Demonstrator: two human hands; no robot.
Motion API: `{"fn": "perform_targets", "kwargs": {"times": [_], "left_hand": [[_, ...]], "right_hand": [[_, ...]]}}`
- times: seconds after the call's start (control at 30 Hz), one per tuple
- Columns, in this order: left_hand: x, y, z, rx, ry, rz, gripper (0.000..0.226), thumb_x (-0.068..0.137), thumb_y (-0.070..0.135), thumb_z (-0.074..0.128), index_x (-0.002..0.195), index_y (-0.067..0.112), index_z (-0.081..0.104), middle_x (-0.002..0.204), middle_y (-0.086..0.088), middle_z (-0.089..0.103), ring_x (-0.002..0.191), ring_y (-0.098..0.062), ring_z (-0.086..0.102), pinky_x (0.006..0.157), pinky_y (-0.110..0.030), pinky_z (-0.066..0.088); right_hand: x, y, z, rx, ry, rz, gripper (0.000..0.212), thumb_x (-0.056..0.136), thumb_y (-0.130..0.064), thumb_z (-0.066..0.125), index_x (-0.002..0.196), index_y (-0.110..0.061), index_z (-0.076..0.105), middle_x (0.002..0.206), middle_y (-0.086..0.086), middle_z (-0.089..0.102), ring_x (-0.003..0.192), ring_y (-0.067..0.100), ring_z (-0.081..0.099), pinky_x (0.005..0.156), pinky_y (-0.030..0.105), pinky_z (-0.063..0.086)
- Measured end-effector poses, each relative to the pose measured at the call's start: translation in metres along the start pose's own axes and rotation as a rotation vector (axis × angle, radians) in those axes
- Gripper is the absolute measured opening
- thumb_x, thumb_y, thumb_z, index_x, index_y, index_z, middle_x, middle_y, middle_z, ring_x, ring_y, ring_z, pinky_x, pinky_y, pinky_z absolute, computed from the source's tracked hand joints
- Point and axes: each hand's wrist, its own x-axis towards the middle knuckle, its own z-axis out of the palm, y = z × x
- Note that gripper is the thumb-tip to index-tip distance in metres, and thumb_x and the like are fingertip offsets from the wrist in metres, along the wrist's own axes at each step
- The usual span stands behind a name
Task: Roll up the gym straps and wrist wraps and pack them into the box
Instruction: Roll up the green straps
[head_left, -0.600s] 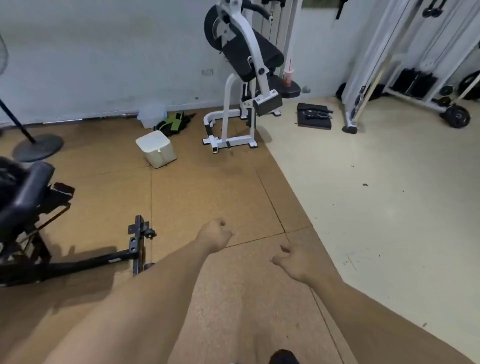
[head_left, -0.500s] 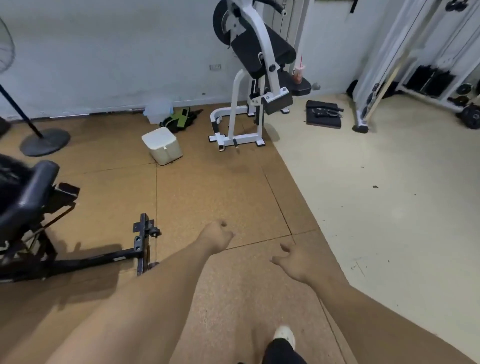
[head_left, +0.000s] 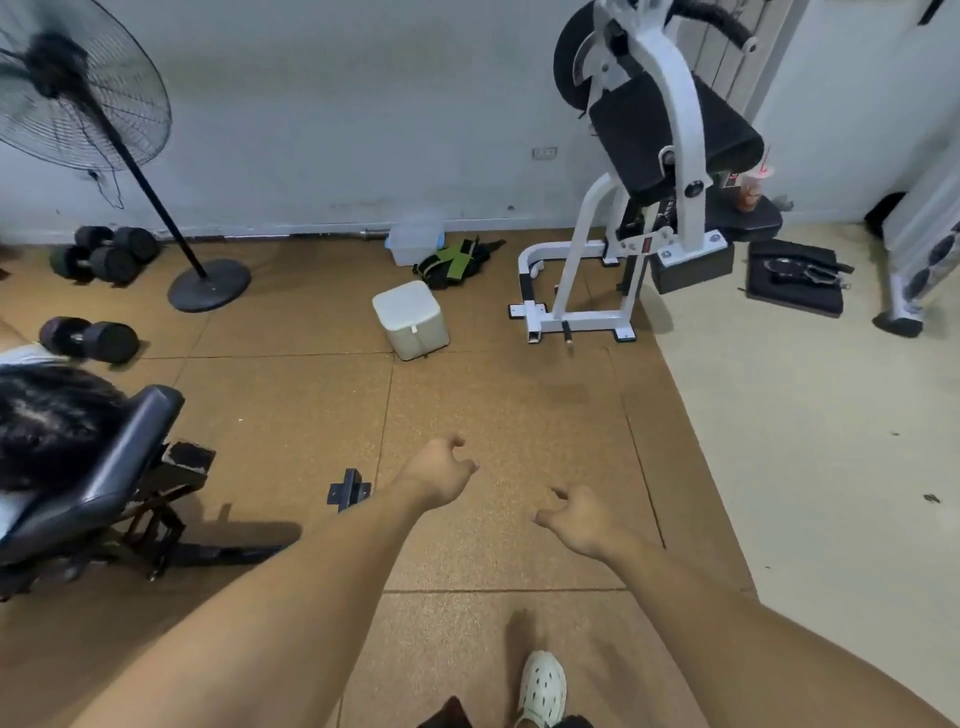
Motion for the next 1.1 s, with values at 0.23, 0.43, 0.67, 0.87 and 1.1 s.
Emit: {"fn": "perform_targets", "kwargs": {"times": [0.23, 0.43, 0.67, 0.87, 1.1], "left_hand": [[0.095, -0.017, -0.091, -0.070, 0.098, -0.131, 0.055, 0.103, 0.034, 0.057, 0.151, 0.013, 0.044, 0.152, -0.011, 0.050, 0.135, -0.030, 0.051, 0.103, -0.031, 0.041], [0.206, -0.040, -0.166, -0.078, 0.131, -0.124, 0.054, 0.102, 0.034, 0.059, 0.149, 0.011, 0.045, 0.150, -0.013, 0.051, 0.133, -0.030, 0.052, 0.102, -0.032, 0.042], [0.335, -0.071, -0.260, 0.002, 0.048, -0.133, 0.057, 0.101, 0.037, 0.061, 0.150, 0.012, 0.045, 0.151, -0.013, 0.050, 0.135, -0.033, 0.051, 0.106, -0.035, 0.043], [0.429, -0.070, -0.333, 0.027, 0.013, -0.139, 0.058, 0.098, 0.039, 0.063, 0.148, 0.014, 0.047, 0.149, -0.012, 0.053, 0.135, -0.033, 0.051, 0.107, -0.036, 0.044], [0.558, -0.056, -0.396, 0.014, -0.014, -0.163, 0.053, 0.100, 0.030, 0.063, 0.146, 0.010, 0.048, 0.139, -0.011, 0.062, 0.129, -0.030, 0.056, 0.101, -0.032, 0.044]], "right_hand": [[0.112, -0.117, -0.035, -0.129, -0.091, -0.086, 0.072, 0.096, -0.039, 0.067, 0.157, -0.014, 0.038, 0.124, 0.009, 0.070, 0.103, 0.022, 0.069, 0.089, 0.029, 0.049], [0.217, -0.207, -0.034, -0.183, -0.083, -0.104, 0.073, 0.096, -0.040, 0.068, 0.158, -0.016, 0.037, 0.147, 0.011, 0.059, 0.129, 0.028, 0.060, 0.104, 0.034, 0.047], [0.330, -0.316, -0.029, -0.182, -0.061, -0.067, 0.075, 0.096, -0.040, 0.069, 0.159, -0.018, 0.036, 0.147, 0.008, 0.058, 0.132, 0.026, 0.057, 0.106, 0.032, 0.043], [0.403, -0.385, -0.038, -0.119, -0.071, -0.056, 0.076, 0.096, -0.034, 0.070, 0.160, -0.016, 0.033, 0.151, 0.010, 0.055, 0.132, 0.027, 0.059, 0.105, 0.033, 0.045], [0.533, -0.450, -0.071, -0.077, -0.084, -0.030, 0.075, 0.095, -0.028, 0.069, 0.159, -0.014, 0.034, 0.151, 0.011, 0.053, 0.124, 0.027, 0.063, 0.096, 0.034, 0.051]]}}
